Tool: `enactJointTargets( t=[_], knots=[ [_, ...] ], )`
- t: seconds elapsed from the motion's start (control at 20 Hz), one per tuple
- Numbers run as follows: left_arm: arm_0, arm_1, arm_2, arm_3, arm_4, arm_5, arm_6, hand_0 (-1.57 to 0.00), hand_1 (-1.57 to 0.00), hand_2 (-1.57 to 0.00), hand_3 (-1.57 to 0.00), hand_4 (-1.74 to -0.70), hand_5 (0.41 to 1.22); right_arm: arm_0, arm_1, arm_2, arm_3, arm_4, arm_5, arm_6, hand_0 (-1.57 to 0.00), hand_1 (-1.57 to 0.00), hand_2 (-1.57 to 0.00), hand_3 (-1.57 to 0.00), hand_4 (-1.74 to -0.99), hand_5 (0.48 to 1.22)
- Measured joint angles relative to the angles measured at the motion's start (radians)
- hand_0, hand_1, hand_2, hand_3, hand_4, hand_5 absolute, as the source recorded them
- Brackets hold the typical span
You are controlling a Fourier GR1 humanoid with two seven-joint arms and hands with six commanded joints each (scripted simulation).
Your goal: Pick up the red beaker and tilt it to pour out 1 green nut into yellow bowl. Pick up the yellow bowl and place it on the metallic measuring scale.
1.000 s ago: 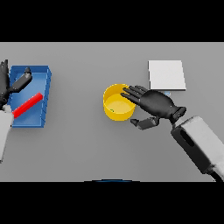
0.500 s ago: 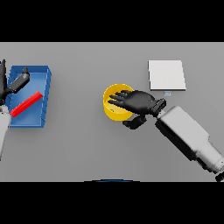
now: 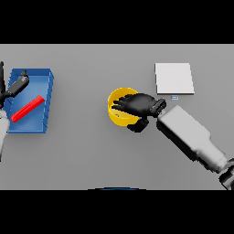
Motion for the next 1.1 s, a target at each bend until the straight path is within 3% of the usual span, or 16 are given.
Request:
enactJointTargets(
  t=[0.15, 0.25, 0.3, 0.35, 0.45, 0.55, 0.65, 0.75, 0.9, 1.1],
  knots=[
    [-0.009, -0.003, -0.004, 0.017, -0.008, 0.004, 0.005, 0.00, 0.00, 0.00, 0.00, -0.75, 0.699, 0.002, 0.015, 0.003, 0.013, -0.009, 0.033, 0.018, 0.00, 0.00, -0.02, -0.07, -1.289, 0.758],
    [-0.002, -0.003, -0.005, 0.005, -0.008, 0.006, -0.004, 0.00, 0.00, 0.00, 0.00, -0.75, 0.701, 0.010, 0.013, -0.012, 0.010, -0.022, 0.058, 0.046, -0.03, -0.04, -0.07, -0.14, -1.302, 0.805],
    [0.002, 0.001, -0.002, 0.004, -0.008, 0.009, -0.008, 0.00, 0.00, 0.00, 0.00, -0.75, 0.701, 0.011, 0.017, -0.018, 0.012, -0.026, 0.067, 0.062, -0.16, -0.14, -0.15, -0.18, -1.321, 0.839],
    [0.000, 0.006, -0.002, 0.000, -0.010, 0.005, 0.002, 0.00, 0.00, 0.00, 0.00, -0.75, 0.700, 0.003, 0.031, -0.010, 0.035, -0.015, 0.056, 0.070, -0.44, -0.42, -0.38, -0.24, -1.351, 0.915],
    [0.003, 0.009, 0.006, 0.011, 0.001, -0.002, -0.001, 0.00, 0.00, 0.00, 0.00, -0.76, 0.704, 0.004, 0.031, -0.002, 0.046, -0.010, 0.034, 0.045, -0.85, -0.84, -0.81, -0.40, -1.463, 1.025],
    [-0.010, 0.010, 0.005, 0.026, -0.006, 0.004, -0.012, 0.00, 0.00, 0.00, 0.00, -0.76, 0.701, -0.007, 0.028, -0.003, 0.052, -0.025, 0.057, 0.011, -1.11, -1.10, -1.08, -0.71, -1.557, 1.096],
    [-0.005, -0.002, -0.007, 0.020, -0.010, 0.004, -0.019, 0.00, 0.00, 0.00, 0.00, -0.75, 0.698, -0.004, 0.025, -0.005, 0.043, -0.037, 0.082, 0.023, -1.28, -1.27, -1.18, -1.01, -1.623, 1.141],
    [-0.006, 0.006, -0.006, 0.008, -0.013, 0.004, -0.018, 0.00, 0.00, 0.00, 0.00, -0.75, 0.692, -0.002, 0.011, -0.001, 0.035, -0.042, 0.085, 0.005, -1.38, -1.38, -1.23, -1.21, -1.666, 1.170],
    [-0.002, 0.006, -0.013, 0.001, -0.018, -0.003, 0.006, 0.00, 0.00, 0.00, 0.00, -0.74, 0.689, 0.007, 0.006, -0.001, 0.014, -0.052, 0.086, 0.025, -1.47, -1.47, -1.28, -1.37, -1.702, 1.195],
    [-0.010, 0.013, -0.006, 0.014, -0.015, -0.006, 0.001, 0.00, 0.00, 0.00, 0.00, -0.73, 0.685, 0.016, -0.012, -0.005, -0.007, -0.064, 0.080, 0.005, -1.53, -1.53, -1.31, -1.40, -1.725, 1.210]
  ],
)
